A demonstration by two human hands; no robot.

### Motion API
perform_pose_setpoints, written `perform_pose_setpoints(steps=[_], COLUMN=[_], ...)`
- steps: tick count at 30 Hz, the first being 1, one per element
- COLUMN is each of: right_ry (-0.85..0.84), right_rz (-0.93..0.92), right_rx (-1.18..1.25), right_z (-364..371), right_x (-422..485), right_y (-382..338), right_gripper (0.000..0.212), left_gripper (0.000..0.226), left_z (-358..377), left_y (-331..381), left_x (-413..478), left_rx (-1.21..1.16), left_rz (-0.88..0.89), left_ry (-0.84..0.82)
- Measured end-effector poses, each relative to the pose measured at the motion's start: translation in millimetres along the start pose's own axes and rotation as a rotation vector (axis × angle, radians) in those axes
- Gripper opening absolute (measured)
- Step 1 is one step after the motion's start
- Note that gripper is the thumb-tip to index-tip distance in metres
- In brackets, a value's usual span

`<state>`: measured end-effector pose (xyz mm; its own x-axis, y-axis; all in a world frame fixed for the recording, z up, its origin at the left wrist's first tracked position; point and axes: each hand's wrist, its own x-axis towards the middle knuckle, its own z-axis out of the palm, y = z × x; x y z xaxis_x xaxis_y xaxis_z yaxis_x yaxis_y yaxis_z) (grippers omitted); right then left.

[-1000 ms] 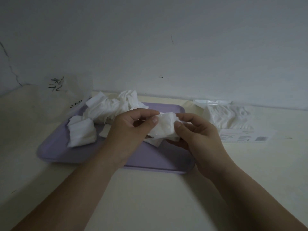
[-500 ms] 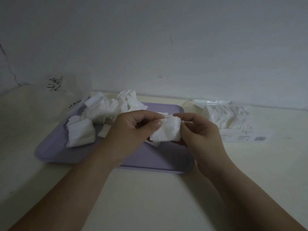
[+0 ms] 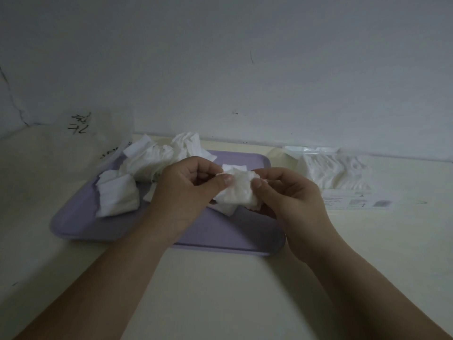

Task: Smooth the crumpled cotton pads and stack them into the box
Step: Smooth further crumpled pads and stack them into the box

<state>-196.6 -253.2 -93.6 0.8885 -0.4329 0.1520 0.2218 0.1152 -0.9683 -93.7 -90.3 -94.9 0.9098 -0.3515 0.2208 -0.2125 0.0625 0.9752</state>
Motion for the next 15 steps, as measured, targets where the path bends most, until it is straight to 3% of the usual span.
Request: perform_pose_setpoints(steps=[8,11,15], right_ry=[0.126,0.074,-0.010], right_rz=[0.004,-0.016,-0.035], right_rx=[-0.068,-0.083,-0.070], right_z=[-5.7,-3.6,-0.6], right_x=[6.0,3.6,0.4], right_y=[4.8,2.3,-1.7], right_gripper=[0.007,0.009,0.016], left_gripper=[0.014,0.017,0.012], left_z=[-5.1,-2.4,0.2], left_y=[8.6,8.3,3.7], left_x=[0.9,-1.7,-3.1], left_rx=[-0.092,-0.124,-0.058], left_rz=[0.033,0.008,0.009], left_ry=[-0.073,-0.150,-0.134])
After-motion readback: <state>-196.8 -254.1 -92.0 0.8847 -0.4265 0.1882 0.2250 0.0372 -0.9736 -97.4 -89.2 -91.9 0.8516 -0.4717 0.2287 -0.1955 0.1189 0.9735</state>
